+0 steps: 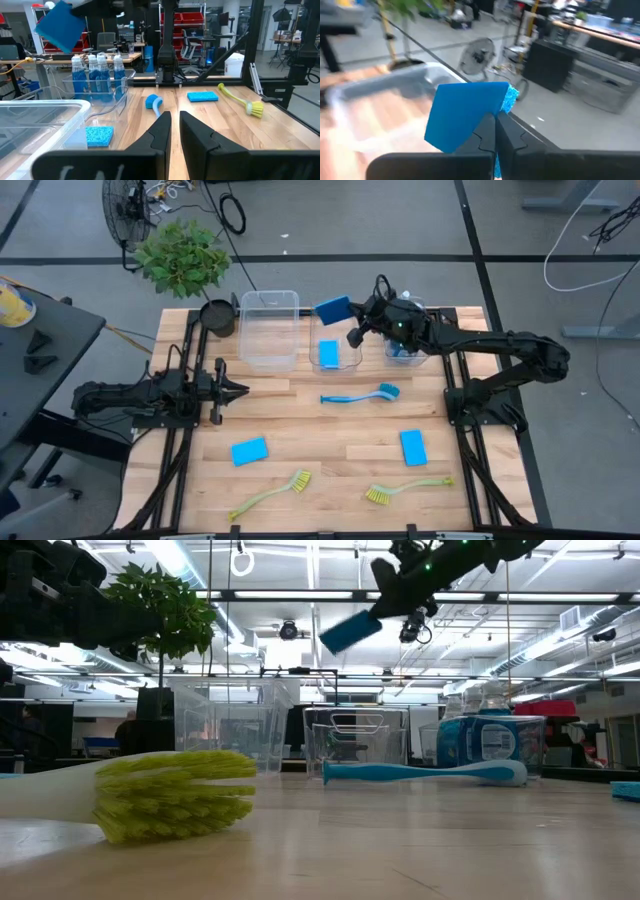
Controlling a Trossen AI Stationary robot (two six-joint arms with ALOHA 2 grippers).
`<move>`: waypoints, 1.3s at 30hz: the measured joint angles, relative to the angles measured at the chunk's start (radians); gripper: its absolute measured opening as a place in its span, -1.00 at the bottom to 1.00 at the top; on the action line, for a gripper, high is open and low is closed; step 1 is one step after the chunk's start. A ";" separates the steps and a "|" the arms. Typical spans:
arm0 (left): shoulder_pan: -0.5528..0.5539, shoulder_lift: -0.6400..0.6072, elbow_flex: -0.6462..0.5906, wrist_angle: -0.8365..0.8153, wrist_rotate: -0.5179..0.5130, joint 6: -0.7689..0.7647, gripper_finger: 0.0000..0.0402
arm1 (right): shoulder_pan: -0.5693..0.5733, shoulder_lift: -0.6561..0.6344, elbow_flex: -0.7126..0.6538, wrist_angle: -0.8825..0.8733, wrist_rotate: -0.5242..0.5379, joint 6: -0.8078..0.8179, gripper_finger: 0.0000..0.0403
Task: Pick & Place Kitchen Sink Supplies
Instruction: Put the blue sponge into the middle transparent bin
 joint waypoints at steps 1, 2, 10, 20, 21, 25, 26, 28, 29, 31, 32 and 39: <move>0.000 0.000 0.000 0.000 0.000 0.000 -0.78 | -0.009 0.000 0.000 -0.010 0.013 -0.010 -1.00; 0.000 0.000 0.000 0.000 0.000 0.000 -0.78 | -0.019 0.000 0.000 -0.014 0.023 -0.026 -1.00; 0.000 0.000 0.000 0.000 0.000 0.000 -0.78 | -0.061 0.000 0.000 -0.047 0.036 -0.141 -1.00; 0.000 0.000 0.000 0.000 0.000 0.000 -0.78 | -0.061 0.059 0.001 -0.160 -0.091 -0.166 -1.00; 0.000 0.000 0.000 0.000 0.000 0.000 -0.78 | -0.061 0.070 0.001 -0.160 -0.114 -0.173 -1.00; 0.000 0.000 0.000 0.000 0.000 0.000 -0.78 | -0.061 0.115 0.001 -0.166 -0.193 -0.172 -1.00; 0.000 0.000 0.000 0.000 0.000 0.000 -0.78 | -0.061 0.125 0.001 -0.170 -0.210 -0.172 -1.00; 0.000 0.000 0.000 0.000 0.000 0.000 -0.78 | -0.061 0.146 0.001 -0.176 -0.239 -0.171 -1.00; 0.000 0.000 0.000 0.000 0.000 0.000 -0.78 | -0.061 0.155 0.001 -0.185 -0.254 -0.170 -1.00; 0.000 0.000 0.000 0.000 0.000 0.000 -0.78 | -0.062 0.171 0.000 -0.195 -0.280 -0.170 -1.00; 0.000 0.000 0.000 0.000 0.000 0.000 -0.78 | -0.062 0.178 0.000 -0.198 -0.293 -0.170 -1.00; 0.000 0.000 0.000 0.000 0.000 0.000 -0.78 | -0.062 0.204 -0.001 -0.203 -0.333 -0.122 -0.93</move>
